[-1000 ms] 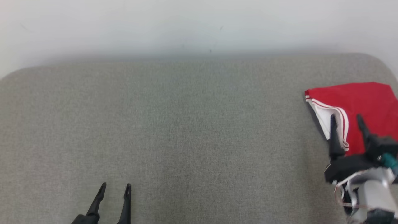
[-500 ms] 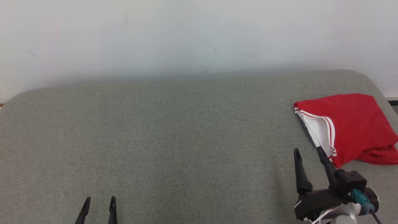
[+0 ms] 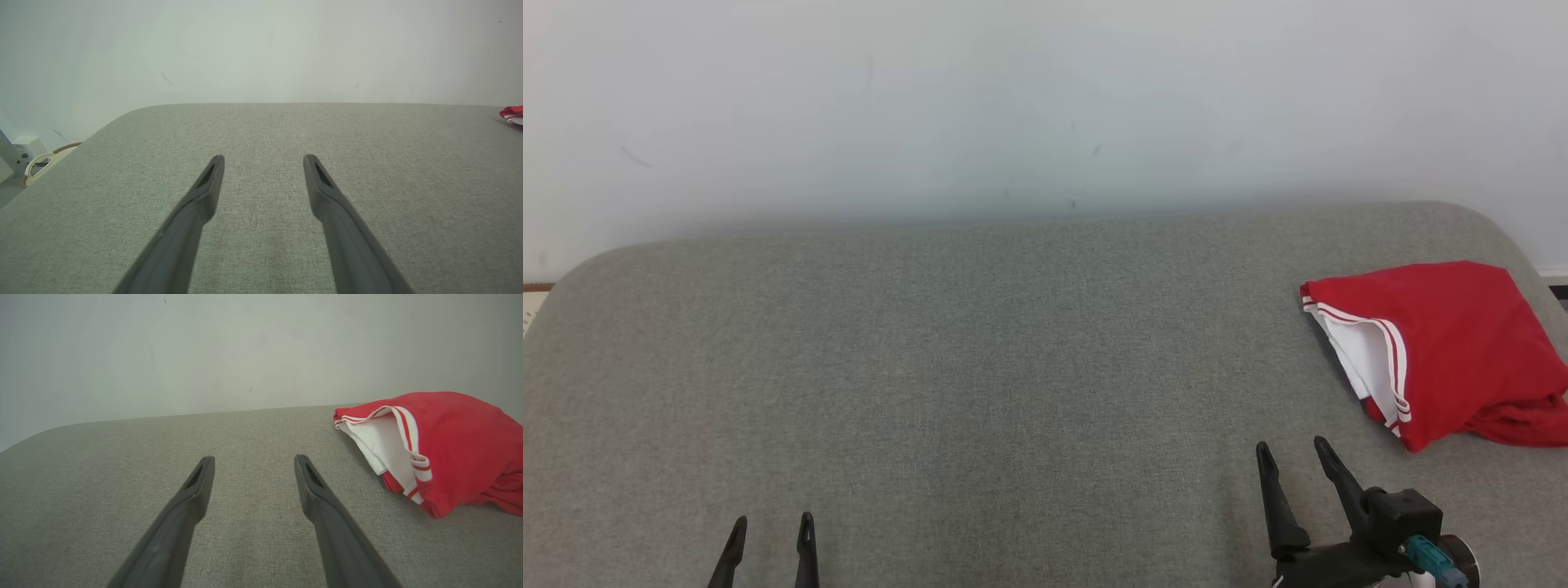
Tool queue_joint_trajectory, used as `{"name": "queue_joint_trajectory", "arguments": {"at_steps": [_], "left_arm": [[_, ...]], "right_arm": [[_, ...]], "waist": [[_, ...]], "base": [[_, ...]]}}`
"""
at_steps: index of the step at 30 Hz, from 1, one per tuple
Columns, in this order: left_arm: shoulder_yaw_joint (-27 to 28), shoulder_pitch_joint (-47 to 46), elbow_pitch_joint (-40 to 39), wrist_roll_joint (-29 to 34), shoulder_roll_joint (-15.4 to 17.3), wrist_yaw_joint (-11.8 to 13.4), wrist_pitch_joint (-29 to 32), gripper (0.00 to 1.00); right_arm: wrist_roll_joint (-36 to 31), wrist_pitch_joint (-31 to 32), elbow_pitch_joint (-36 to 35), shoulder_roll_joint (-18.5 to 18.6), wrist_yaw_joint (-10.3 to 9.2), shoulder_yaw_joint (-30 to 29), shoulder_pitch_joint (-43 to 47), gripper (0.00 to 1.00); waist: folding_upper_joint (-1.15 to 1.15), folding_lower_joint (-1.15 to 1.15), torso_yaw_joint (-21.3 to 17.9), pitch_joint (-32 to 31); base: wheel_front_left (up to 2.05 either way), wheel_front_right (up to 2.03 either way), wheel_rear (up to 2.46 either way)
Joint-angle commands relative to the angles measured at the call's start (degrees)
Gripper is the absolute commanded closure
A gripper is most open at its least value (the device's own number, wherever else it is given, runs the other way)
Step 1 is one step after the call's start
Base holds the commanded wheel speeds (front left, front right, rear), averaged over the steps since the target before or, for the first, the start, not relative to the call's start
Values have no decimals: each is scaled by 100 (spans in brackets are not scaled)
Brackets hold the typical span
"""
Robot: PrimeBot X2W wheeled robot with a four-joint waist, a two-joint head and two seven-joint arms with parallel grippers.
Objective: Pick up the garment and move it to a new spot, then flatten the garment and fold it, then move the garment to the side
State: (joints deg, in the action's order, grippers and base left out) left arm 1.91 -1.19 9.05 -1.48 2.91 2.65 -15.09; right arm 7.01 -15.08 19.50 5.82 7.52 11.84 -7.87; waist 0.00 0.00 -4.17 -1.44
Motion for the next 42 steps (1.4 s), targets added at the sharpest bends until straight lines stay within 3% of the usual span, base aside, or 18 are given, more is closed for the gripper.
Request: {"name": "queue_joint_trajectory", "arguments": {"at_steps": [1, 42], "left_arm": [[25, 21, 15, -37, 3, 15, -5, 0], [58, 103, 32, -124, 1, 47, -5, 0]], "right_arm": [[21, -4, 24, 36, -6, 6, 37, 0], [10, -4, 13, 58, -6, 74, 208, 0]], "waist": [[0, 0, 25, -24], [0, 0, 116, -94]], "base": [[0, 0, 0], [0, 0, 0]]}}
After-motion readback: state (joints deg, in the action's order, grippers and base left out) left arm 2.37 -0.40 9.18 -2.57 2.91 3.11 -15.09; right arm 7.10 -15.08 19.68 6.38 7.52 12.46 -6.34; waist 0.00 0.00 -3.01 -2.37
